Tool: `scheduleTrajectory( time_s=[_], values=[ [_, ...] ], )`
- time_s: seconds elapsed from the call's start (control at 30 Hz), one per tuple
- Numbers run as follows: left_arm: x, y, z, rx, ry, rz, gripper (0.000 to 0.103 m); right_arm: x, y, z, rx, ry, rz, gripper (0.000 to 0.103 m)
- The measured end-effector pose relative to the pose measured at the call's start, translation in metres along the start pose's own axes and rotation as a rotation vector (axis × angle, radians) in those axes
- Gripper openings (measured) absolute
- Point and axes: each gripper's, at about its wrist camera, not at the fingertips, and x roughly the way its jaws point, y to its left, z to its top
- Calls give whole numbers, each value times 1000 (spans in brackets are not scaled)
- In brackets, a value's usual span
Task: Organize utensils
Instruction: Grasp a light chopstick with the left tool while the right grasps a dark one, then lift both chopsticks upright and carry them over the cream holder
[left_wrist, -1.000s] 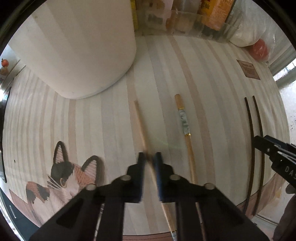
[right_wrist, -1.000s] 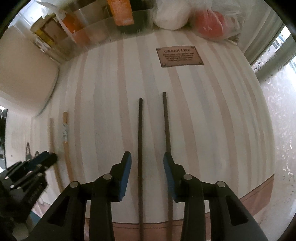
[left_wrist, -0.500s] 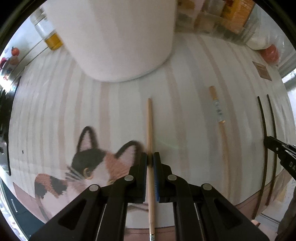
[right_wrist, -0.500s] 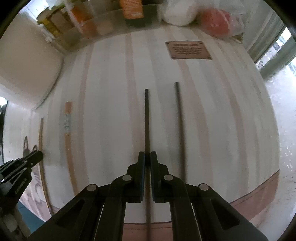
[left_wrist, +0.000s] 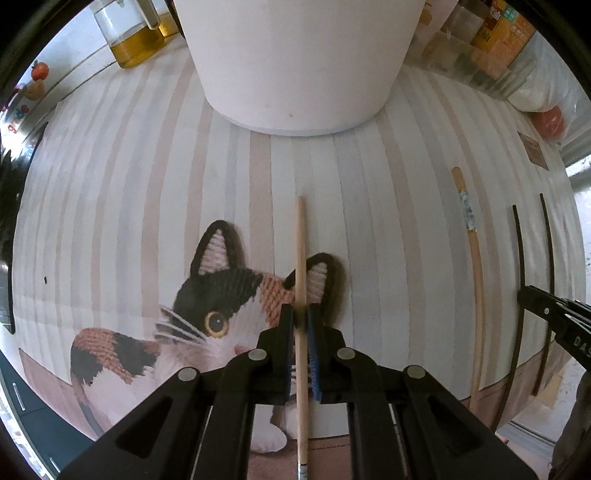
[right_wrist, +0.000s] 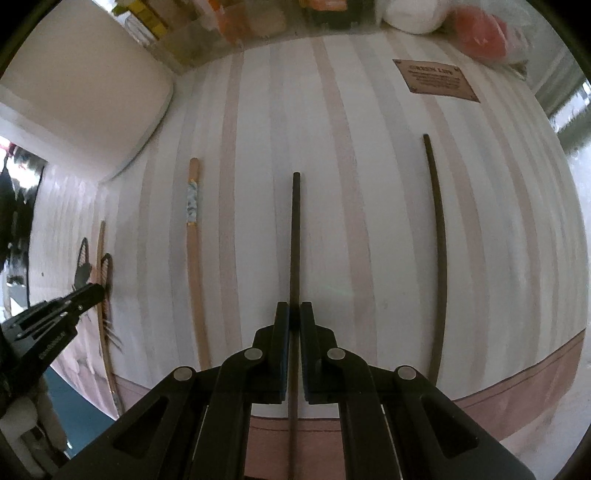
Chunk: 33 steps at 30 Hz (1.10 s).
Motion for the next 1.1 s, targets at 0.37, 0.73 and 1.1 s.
scheduleTrajectory(
  time_s=[0.37, 0.73, 1.1],
  values=[
    [4, -27, 23, 29, 2, 5, 9, 10, 43, 17, -94, 3, -178, 7],
    [-2, -47, 41, 55, -5, 0, 4, 6, 38, 34, -60, -29, -120, 6],
    [-58, -42, 42, 56, -112, -46, 4, -37, 10, 13, 62, -167, 60, 5]
  ],
)
